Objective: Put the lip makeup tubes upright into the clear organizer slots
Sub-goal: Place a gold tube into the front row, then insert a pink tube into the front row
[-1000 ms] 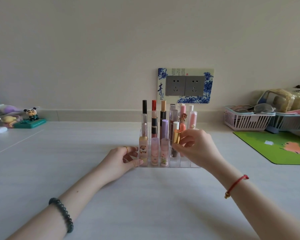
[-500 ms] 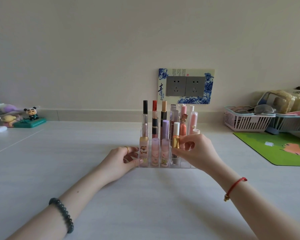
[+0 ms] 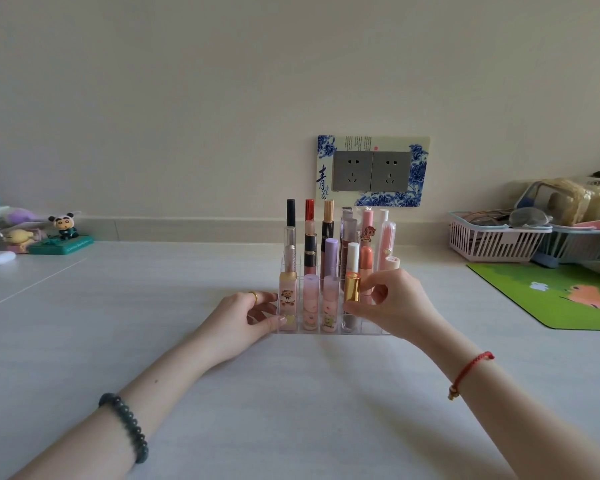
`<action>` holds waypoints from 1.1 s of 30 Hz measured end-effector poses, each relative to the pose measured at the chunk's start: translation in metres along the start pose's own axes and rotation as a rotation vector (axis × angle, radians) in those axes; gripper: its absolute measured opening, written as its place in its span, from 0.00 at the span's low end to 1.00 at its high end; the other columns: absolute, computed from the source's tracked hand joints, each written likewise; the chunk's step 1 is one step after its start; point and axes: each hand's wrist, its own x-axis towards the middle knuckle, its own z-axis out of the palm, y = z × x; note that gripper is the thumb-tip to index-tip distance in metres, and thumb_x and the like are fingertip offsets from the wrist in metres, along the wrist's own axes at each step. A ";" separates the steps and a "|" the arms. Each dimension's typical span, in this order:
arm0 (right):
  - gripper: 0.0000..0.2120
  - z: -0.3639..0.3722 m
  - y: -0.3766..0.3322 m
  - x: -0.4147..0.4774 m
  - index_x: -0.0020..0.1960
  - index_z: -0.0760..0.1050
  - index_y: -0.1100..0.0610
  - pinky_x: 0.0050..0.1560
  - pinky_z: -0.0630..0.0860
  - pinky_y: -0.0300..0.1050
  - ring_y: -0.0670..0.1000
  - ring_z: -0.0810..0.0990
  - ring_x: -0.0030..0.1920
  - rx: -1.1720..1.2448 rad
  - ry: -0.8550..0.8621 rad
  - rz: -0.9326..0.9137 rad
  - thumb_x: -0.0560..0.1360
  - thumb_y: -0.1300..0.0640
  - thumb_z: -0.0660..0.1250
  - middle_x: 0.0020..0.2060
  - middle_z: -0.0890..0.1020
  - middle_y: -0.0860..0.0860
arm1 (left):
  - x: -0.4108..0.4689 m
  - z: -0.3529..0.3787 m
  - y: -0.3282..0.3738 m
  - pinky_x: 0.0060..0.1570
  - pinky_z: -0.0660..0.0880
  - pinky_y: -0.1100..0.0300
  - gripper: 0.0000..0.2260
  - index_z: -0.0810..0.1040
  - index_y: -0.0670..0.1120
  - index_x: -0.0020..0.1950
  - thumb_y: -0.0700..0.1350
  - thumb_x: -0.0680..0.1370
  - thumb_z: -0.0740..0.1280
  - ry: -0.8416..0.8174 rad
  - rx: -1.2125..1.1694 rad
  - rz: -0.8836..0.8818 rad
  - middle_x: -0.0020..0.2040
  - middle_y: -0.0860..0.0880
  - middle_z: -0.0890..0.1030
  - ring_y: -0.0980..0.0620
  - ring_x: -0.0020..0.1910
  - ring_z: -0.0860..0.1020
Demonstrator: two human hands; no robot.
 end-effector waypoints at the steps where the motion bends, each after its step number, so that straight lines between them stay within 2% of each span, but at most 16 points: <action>1: 0.09 -0.001 0.000 0.000 0.42 0.77 0.52 0.28 0.58 0.34 0.42 0.63 0.27 -0.008 -0.006 -0.007 0.65 0.50 0.73 0.27 0.66 0.44 | 0.000 0.000 0.000 0.43 0.72 0.69 0.16 0.77 0.45 0.59 0.47 0.73 0.69 -0.005 -0.001 -0.002 0.47 0.49 0.83 0.49 0.47 0.81; 4: 0.11 -0.006 -0.002 -0.001 0.43 0.78 0.54 0.27 0.59 0.32 0.41 0.64 0.27 -0.010 -0.025 -0.036 0.65 0.49 0.73 0.28 0.68 0.44 | -0.001 0.000 0.001 0.45 0.73 0.66 0.16 0.77 0.45 0.59 0.47 0.73 0.69 -0.012 0.001 -0.008 0.47 0.49 0.83 0.49 0.47 0.81; 7: 0.10 -0.023 -0.004 0.000 0.40 0.80 0.55 0.23 0.59 0.29 0.42 0.63 0.22 0.118 0.023 -0.045 0.67 0.47 0.71 0.22 0.71 0.44 | -0.001 0.000 0.004 0.40 0.71 0.72 0.15 0.77 0.45 0.58 0.47 0.73 0.69 0.001 0.005 -0.003 0.44 0.50 0.82 0.53 0.40 0.79; 9: 0.09 -0.038 -0.001 0.004 0.37 0.80 0.55 0.19 0.58 0.27 0.42 0.64 0.16 0.217 0.153 -0.023 0.69 0.49 0.70 0.15 0.70 0.45 | -0.002 0.000 0.006 0.39 0.70 0.74 0.13 0.77 0.46 0.57 0.46 0.73 0.69 0.007 0.002 -0.001 0.41 0.52 0.80 0.57 0.37 0.76; 10: 0.08 -0.046 0.003 0.007 0.37 0.80 0.55 0.18 0.58 0.27 0.42 0.64 0.16 0.238 0.239 -0.011 0.69 0.51 0.70 0.15 0.70 0.45 | -0.002 0.000 0.006 0.38 0.70 0.74 0.13 0.77 0.46 0.56 0.46 0.73 0.69 0.005 0.000 -0.001 0.41 0.53 0.80 0.57 0.37 0.76; 12: 0.07 -0.056 0.016 0.011 0.38 0.81 0.57 0.19 0.60 0.27 0.41 0.66 0.17 0.215 0.371 0.032 0.69 0.53 0.70 0.19 0.71 0.45 | -0.002 0.000 0.005 0.39 0.70 0.73 0.13 0.78 0.46 0.56 0.46 0.73 0.69 0.001 -0.001 -0.002 0.43 0.50 0.82 0.55 0.39 0.77; 14: 0.07 -0.059 0.033 0.014 0.40 0.81 0.58 0.21 0.63 0.28 0.42 0.68 0.19 0.116 0.408 0.108 0.69 0.54 0.70 0.23 0.73 0.47 | -0.002 0.000 0.004 0.39 0.70 0.73 0.13 0.78 0.46 0.56 0.46 0.73 0.69 -0.003 -0.006 0.001 0.45 0.48 0.83 0.53 0.40 0.77; 17: 0.09 -0.048 0.056 0.015 0.44 0.82 0.60 0.26 0.63 0.32 0.43 0.70 0.27 -0.025 0.276 0.212 0.69 0.54 0.70 0.26 0.74 0.46 | -0.002 0.000 0.004 0.39 0.70 0.73 0.10 0.78 0.49 0.54 0.46 0.73 0.69 -0.005 -0.005 -0.001 0.44 0.49 0.83 0.52 0.42 0.78; 21: 0.14 -0.028 0.067 0.017 0.49 0.80 0.62 0.36 0.67 0.38 0.48 0.72 0.38 -0.074 0.150 0.265 0.70 0.52 0.69 0.33 0.77 0.50 | -0.003 0.000 0.005 0.41 0.71 0.69 0.07 0.76 0.55 0.49 0.46 0.73 0.69 -0.008 -0.012 0.003 0.45 0.49 0.83 0.48 0.46 0.80; 23: 0.15 -0.023 0.067 0.017 0.49 0.78 0.64 0.35 0.67 0.37 0.47 0.72 0.37 -0.083 0.129 0.295 0.72 0.52 0.66 0.27 0.77 0.49 | -0.003 0.000 0.005 0.43 0.72 0.67 0.07 0.75 0.55 0.48 0.46 0.73 0.69 -0.012 -0.017 0.007 0.45 0.48 0.84 0.47 0.47 0.80; 25: 0.16 -0.022 0.067 0.016 0.44 0.79 0.68 0.27 0.67 0.33 0.49 0.74 0.34 -0.105 0.111 0.326 0.73 0.53 0.64 0.21 0.77 0.50 | -0.003 0.000 0.005 0.43 0.72 0.67 0.07 0.75 0.56 0.48 0.46 0.73 0.69 -0.012 -0.018 0.008 0.44 0.51 0.83 0.47 0.46 0.80; 27: 0.18 -0.023 0.066 0.016 0.34 0.80 0.68 0.22 0.66 0.29 0.52 0.76 0.34 -0.145 0.105 0.341 0.72 0.54 0.63 0.23 0.80 0.53 | -0.003 0.000 0.005 0.41 0.71 0.70 0.08 0.76 0.56 0.48 0.46 0.73 0.69 -0.012 -0.021 0.009 0.42 0.53 0.82 0.49 0.44 0.80; 29: 0.19 -0.025 0.064 0.018 0.30 0.80 0.67 0.20 0.65 0.30 0.50 0.74 0.31 -0.183 0.084 0.368 0.72 0.54 0.62 0.23 0.80 0.54 | -0.003 0.000 0.005 0.39 0.70 0.72 0.08 0.76 0.55 0.50 0.46 0.73 0.70 -0.009 -0.025 0.006 0.42 0.52 0.83 0.51 0.42 0.79; 33: 0.20 -0.022 0.065 0.021 0.31 0.76 0.65 0.28 0.70 0.39 0.51 0.71 0.31 -0.234 0.039 0.432 0.72 0.50 0.62 0.22 0.74 0.54 | -0.003 0.000 0.005 0.40 0.70 0.73 0.08 0.75 0.56 0.48 0.46 0.73 0.70 -0.003 -0.025 0.010 0.45 0.48 0.83 0.51 0.42 0.78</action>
